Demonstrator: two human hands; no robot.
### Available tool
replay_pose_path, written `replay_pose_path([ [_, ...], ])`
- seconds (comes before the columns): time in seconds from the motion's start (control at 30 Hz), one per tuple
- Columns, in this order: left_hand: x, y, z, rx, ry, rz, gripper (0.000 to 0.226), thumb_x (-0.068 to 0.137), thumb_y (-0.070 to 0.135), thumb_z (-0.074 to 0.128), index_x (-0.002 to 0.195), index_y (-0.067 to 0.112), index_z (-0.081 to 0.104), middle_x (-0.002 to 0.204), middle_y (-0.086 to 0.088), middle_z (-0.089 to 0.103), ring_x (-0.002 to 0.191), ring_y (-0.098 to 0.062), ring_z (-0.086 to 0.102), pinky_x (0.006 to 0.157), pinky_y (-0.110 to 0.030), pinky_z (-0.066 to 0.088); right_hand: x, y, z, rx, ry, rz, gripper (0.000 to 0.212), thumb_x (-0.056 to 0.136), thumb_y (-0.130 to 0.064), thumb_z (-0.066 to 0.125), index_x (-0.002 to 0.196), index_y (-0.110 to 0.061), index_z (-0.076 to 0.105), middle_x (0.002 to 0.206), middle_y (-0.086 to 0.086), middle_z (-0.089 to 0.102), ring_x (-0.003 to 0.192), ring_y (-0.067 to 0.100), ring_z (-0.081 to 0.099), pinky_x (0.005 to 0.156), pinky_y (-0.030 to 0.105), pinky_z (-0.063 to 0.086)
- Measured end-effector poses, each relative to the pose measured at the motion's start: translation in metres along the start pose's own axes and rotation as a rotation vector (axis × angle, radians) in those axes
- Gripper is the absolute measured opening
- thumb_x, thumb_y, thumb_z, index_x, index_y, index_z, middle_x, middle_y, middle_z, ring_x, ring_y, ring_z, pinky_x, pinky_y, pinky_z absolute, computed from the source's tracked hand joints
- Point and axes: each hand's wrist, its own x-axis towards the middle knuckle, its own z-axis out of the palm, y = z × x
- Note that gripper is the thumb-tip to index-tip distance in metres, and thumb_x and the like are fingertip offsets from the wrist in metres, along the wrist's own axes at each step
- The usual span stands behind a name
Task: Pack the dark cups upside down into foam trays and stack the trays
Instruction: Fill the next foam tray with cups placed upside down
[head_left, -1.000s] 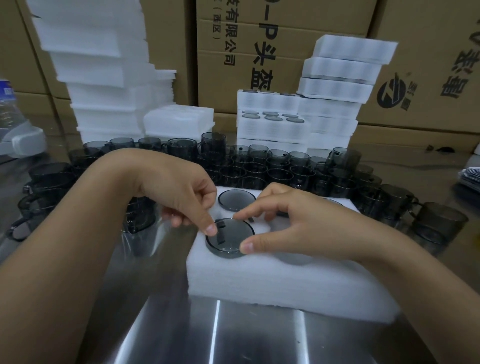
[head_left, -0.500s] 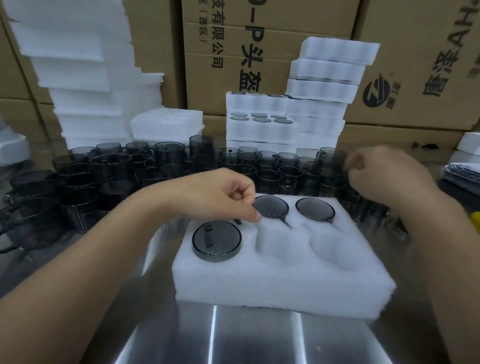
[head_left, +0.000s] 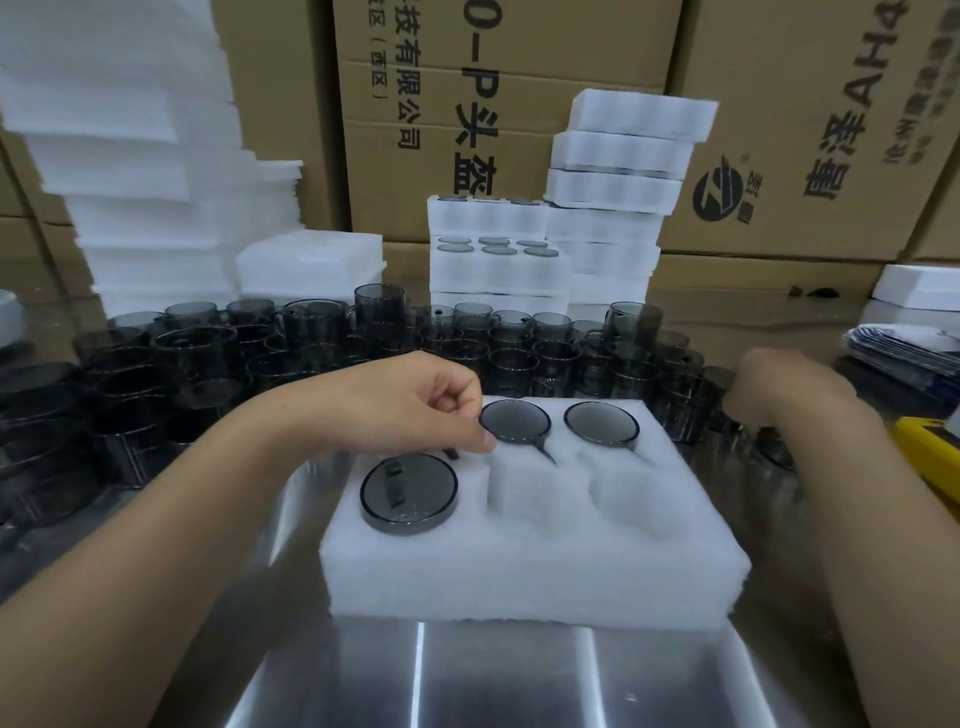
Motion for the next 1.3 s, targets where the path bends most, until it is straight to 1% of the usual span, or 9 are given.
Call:
replay_pose_path([
  [0.17, -0.001, 0.001, 0.001, -0.015, -0.004, -0.008, 0.036, 0.083, 0.026, 0.072, 0.057, 0.026, 0.048, 0.053, 0.008, 0.037, 0.049, -0.012, 0.028, 0.047, -0.022, 0.024, -0.003, -0.002, 0.003, 0.025, 0.027, -0.055, 0.006, 0.084, -0.001, 0.051, 0.089, -0.003, 0.05, 0.099, 0.019, 0.05, 0.089, 0.034, 0.052, 0.072, 0.035, 0.045],
  [0.23, -0.001, 0.002, 0.001, -0.021, -0.005, -0.009, 0.036, 0.083, 0.026, 0.072, 0.057, 0.027, 0.049, 0.052, 0.008, 0.037, 0.049, -0.012, 0.028, 0.047, -0.022, 0.023, -0.003, -0.001, -0.001, 0.036, 0.038, -0.046, 0.024, 0.084, -0.001, 0.051, 0.108, 0.002, 0.054, 0.111, 0.023, 0.053, 0.099, 0.037, 0.055, 0.074, 0.035, 0.046],
  [0.37, -0.001, 0.002, 0.001, -0.023, -0.003, -0.002, 0.037, 0.083, 0.025, 0.072, 0.056, 0.026, 0.048, 0.051, 0.009, 0.036, 0.047, -0.009, 0.028, 0.045, -0.018, 0.025, -0.016, -0.003, -0.013, 0.093, 0.089, -0.033, 0.057, 0.086, -0.003, 0.054, 0.138, -0.001, 0.03, 0.134, 0.026, 0.038, 0.116, 0.044, 0.046, 0.08, 0.042, 0.044],
  [0.57, 0.002, 0.001, 0.001, -0.064, 0.025, 0.008, 0.036, 0.083, 0.025, 0.072, 0.055, 0.027, 0.048, 0.048, 0.01, 0.036, 0.042, -0.008, 0.028, 0.041, -0.014, 0.025, -0.035, -0.011, -0.024, 0.259, 0.177, -0.254, 0.041, 0.087, -0.001, 0.053, 0.124, -0.01, 0.038, 0.121, 0.018, 0.043, 0.093, 0.03, 0.044, 0.066, 0.033, 0.037],
  [0.7, 0.01, 0.0, 0.015, -0.175, 0.278, 0.127, 0.035, 0.083, 0.022, 0.07, 0.058, 0.026, 0.046, 0.048, 0.01, 0.041, 0.041, -0.007, 0.033, 0.042, -0.013, 0.03, -0.05, -0.018, -0.028, 0.558, 0.264, -0.478, 0.041, 0.084, 0.002, 0.056, 0.111, -0.025, 0.045, 0.1, 0.0, 0.05, 0.093, 0.021, 0.05, 0.061, 0.03, 0.036],
  [0.8, 0.017, 0.0, 0.023, -0.326, 0.479, 0.206, 0.031, 0.086, 0.013, 0.068, 0.065, 0.016, 0.046, 0.046, 0.012, 0.043, 0.037, -0.005, 0.035, 0.04, -0.013, 0.031, -0.062, -0.032, -0.024, 0.785, 0.389, -0.662, 0.045, 0.085, 0.001, 0.059, 0.107, -0.035, 0.045, 0.102, -0.007, 0.049, 0.087, 0.007, 0.052, 0.056, 0.016, 0.039],
  [0.9, 0.018, -0.001, 0.021, -0.399, 0.569, 0.156, 0.023, 0.087, 0.016, 0.067, 0.071, 0.016, 0.051, 0.053, 0.004, 0.052, 0.043, -0.01, 0.045, 0.045, -0.018, 0.041, -0.075, -0.051, -0.015, 0.982, 0.473, -0.818, 0.045, 0.086, 0.002, 0.06, 0.102, -0.038, 0.048, 0.097, -0.016, 0.044, 0.081, -0.004, 0.052, 0.066, 0.006, 0.043],
  [1.1, 0.022, -0.005, 0.019, -0.642, 0.466, 0.019, 0.013, 0.093, 0.028, 0.058, 0.102, 0.02, 0.062, 0.096, 0.0, 0.073, 0.075, -0.009, 0.071, 0.061, -0.018, 0.054, -0.087, -0.076, 0.006, 1.193, 0.451, -1.022, 0.048, 0.085, 0.002, 0.059, 0.096, -0.043, 0.049, 0.094, -0.009, 0.044, 0.09, 0.015, 0.054, 0.088, 0.038, 0.051],
  [1.3, 0.021, -0.006, 0.018, -0.633, 0.35, 0.056, 0.019, 0.093, 0.035, 0.057, 0.107, 0.024, 0.063, 0.092, -0.003, 0.075, 0.082, -0.019, 0.073, 0.059, -0.021, 0.053, -0.087, -0.082, 0.013, 1.288, 0.297, -1.086, 0.039, 0.079, -0.005, 0.058, 0.095, -0.041, 0.054, 0.09, -0.003, 0.046, 0.087, 0.015, 0.052, 0.083, 0.032, 0.047],
])
